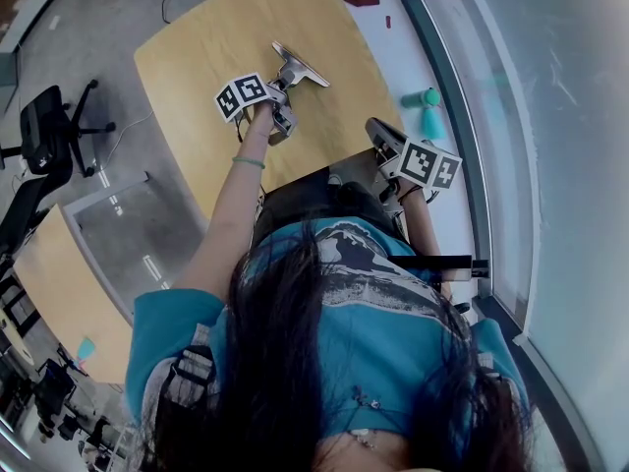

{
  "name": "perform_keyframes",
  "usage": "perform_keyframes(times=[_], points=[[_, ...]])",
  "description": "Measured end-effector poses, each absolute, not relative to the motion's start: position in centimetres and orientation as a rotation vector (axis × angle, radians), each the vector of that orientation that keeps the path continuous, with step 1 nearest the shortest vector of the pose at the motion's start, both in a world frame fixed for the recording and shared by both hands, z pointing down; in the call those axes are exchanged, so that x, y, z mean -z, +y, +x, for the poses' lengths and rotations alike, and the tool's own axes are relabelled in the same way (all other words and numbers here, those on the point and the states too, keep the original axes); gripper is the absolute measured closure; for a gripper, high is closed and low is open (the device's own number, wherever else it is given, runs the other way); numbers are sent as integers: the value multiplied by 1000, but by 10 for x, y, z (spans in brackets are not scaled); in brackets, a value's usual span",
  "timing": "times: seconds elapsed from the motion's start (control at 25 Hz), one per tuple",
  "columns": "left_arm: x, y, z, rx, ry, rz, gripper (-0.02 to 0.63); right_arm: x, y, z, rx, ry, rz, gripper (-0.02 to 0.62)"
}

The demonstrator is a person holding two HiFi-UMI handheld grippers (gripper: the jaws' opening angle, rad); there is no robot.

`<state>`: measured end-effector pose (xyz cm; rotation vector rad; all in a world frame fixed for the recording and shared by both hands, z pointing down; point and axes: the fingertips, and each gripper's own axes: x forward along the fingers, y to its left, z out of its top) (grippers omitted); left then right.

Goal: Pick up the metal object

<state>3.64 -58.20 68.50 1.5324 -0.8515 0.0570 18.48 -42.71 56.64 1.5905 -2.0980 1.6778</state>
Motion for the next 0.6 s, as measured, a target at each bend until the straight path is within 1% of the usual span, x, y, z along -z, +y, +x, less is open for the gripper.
perform_keyframes(times=[0.24,0.6], points=[[-669,-569,36,-73,-869,1617,604,-564,-421,187,-1672,-2114,1579,575],[-632,-513,29,-36,-865,1687,604,-558,-398,175,-1630,-2181,1485,575]])
